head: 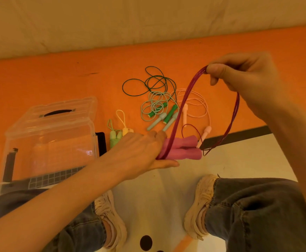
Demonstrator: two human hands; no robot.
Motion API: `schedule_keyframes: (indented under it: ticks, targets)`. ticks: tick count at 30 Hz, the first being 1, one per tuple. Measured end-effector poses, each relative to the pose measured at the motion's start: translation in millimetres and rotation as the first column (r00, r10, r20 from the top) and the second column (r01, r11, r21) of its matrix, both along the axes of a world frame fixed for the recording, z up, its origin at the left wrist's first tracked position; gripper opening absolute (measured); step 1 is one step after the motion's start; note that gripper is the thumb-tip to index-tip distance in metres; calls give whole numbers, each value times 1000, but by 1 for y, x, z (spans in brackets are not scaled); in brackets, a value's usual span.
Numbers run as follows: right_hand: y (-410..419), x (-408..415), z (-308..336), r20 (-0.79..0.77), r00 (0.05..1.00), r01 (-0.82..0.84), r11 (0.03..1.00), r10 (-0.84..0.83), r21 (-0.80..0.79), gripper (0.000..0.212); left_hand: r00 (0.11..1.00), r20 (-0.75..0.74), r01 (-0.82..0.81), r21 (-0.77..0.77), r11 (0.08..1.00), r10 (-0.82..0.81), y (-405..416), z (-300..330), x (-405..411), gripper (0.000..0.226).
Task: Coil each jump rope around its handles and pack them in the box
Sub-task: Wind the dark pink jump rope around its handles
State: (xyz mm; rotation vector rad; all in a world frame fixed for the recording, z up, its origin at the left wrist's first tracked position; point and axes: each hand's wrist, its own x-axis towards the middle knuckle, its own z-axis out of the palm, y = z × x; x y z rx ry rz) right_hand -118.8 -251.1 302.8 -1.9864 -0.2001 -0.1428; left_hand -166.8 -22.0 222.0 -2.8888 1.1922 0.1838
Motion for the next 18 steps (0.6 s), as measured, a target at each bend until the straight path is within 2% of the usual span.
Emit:
schedule_keyframes:
  ticks: [3, 6, 11, 15, 18]
  targets:
    - [4, 3, -3, -24, 999, 26, 999, -26, -25, 11, 996, 37, 80, -138, 987, -76, 0, 6, -3, 79]
    - [5, 6, -9, -70, 996, 56, 996, -61, -74, 13, 994, 2, 104, -237, 966, -107, -2, 10, -8, 83]
    - [4, 11, -17, -122, 985, 111, 990, -121, -88, 17, 992, -119, 2, -375, 927, -50, -11, 20, -19, 91]
    - [3, 15, -21, -135, 982, 120, 987, -133, -105, 18, 995, -92, -6, -408, 913, -34, -11, 20, -19, 86]
    - [5, 14, -22, -151, 981, 104, 987, -122, -121, 16, 986, -122, 56, -413, 909, -117, -10, 21, -19, 77]
